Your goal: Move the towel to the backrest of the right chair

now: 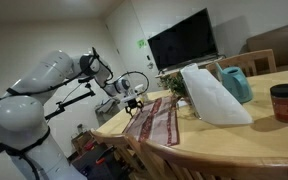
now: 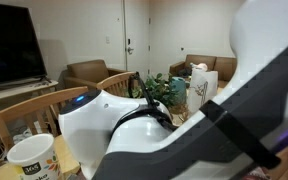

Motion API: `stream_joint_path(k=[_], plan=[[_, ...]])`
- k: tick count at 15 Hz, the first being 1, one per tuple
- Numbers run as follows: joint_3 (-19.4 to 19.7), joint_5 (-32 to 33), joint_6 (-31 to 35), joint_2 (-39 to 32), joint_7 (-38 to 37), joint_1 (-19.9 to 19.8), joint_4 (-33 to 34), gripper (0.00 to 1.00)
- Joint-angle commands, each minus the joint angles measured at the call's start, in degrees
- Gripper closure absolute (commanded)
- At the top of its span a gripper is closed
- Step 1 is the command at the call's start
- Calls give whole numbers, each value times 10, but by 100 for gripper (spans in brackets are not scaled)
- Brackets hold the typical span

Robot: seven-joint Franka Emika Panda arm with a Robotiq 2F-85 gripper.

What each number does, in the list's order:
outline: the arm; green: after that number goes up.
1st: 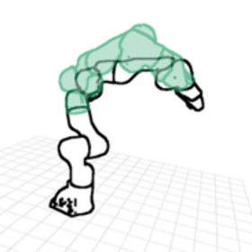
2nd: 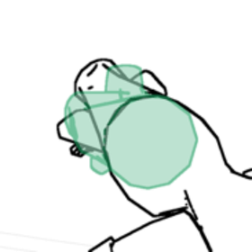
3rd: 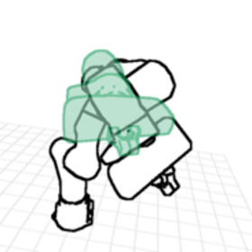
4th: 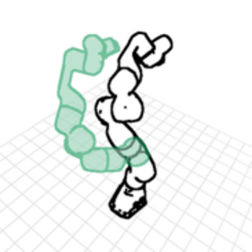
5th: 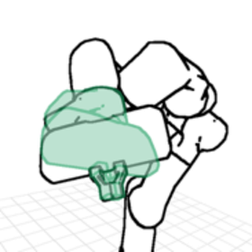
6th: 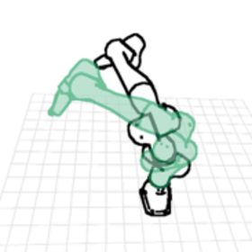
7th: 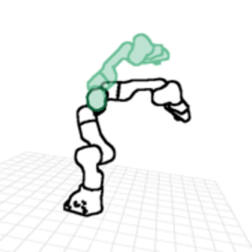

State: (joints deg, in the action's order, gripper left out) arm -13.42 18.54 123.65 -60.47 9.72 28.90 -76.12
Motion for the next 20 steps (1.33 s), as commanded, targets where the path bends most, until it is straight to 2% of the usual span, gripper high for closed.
stream_joint_path(k=[1,3,4,5,7,15,20], plan=[[14,-6,-34,-3,2,6,18,0],[17,-5,-37,-2,6,2,13,1],[18,-5,-34,-1,4,1,11,26],[20,-3,-36,0,4,2,10,26],[21,0,-43,6,4,4,8,38],[24,14,-68,31,5,14,5,99],[29,54,-95,97,-20,23,-32,99]])
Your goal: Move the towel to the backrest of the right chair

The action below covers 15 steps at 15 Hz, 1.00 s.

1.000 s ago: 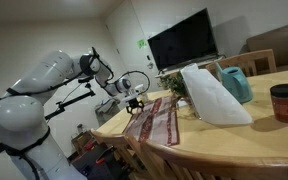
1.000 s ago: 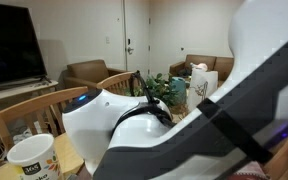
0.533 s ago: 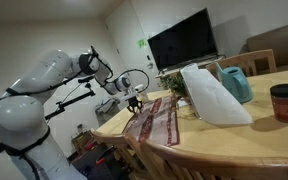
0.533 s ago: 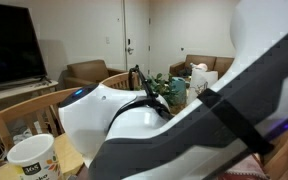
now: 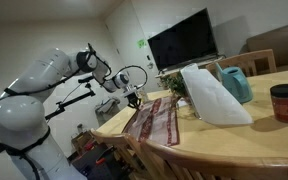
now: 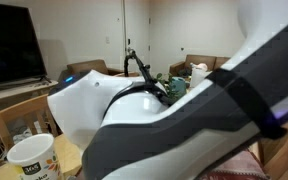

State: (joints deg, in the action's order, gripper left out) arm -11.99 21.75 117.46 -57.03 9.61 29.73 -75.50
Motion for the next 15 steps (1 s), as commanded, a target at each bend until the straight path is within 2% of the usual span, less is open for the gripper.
stream_joint_path(k=[1,5,15], plan=[[15,31,-42,83,-25,17,-48,99],[11,62,-78,150,-48,22,-75,99],[5,96,-78,307,-120,31,-193,99]])
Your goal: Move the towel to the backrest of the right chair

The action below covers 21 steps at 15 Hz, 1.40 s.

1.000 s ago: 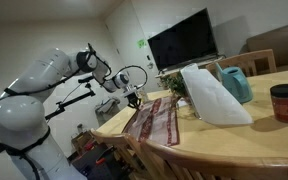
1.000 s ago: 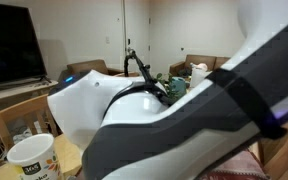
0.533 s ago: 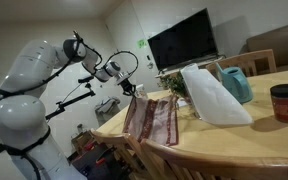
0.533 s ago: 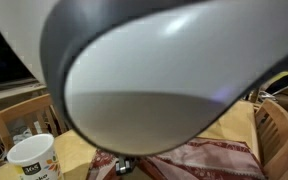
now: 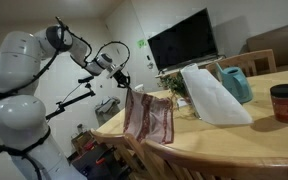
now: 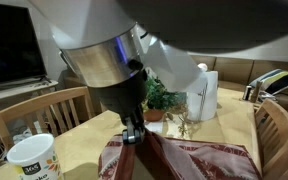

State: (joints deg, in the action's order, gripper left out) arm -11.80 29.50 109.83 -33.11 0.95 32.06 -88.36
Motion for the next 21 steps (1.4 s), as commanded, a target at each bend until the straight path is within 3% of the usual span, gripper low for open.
stream_joint_path(k=[1,2,6,12,16,21], plan=[[3,27,-2,82,-46,10,-77,99],[-3,13,-3,29,-18,2,-22,97],[-7,19,-3,62,-31,3,-54,97],[-14,11,-2,53,-22,2,-45,99],[-11,32,-27,60,-33,18,-22,99],[-7,75,-37,117,-75,27,-21,99]])
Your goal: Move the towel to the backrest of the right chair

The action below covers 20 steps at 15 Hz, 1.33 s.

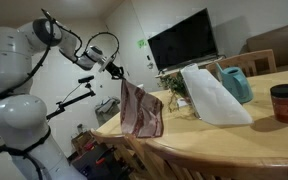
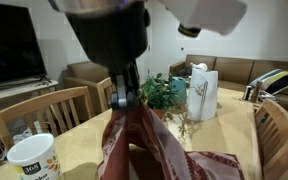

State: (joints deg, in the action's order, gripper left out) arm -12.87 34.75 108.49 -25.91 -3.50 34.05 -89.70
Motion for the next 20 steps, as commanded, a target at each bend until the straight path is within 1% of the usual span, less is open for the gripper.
stream_joint_path(k=[1,6,8,14,17,18,19,20], plan=[[4,31,-26,61,-45,5,-14,99],[3,64,-78,124,-131,-11,-40,99],[3,80,-110,142,-182,-21,-55,99],[-6,103,-234,168,-309,-55,-80,99],[-9,99,-312,170,-371,-66,-82,99],[-11,89,-327,167,-382,-70,-81,99],[-14,76,-316,167,-373,-78,-84,99],[-20,61,-270,169,-350,-87,-95,99]])
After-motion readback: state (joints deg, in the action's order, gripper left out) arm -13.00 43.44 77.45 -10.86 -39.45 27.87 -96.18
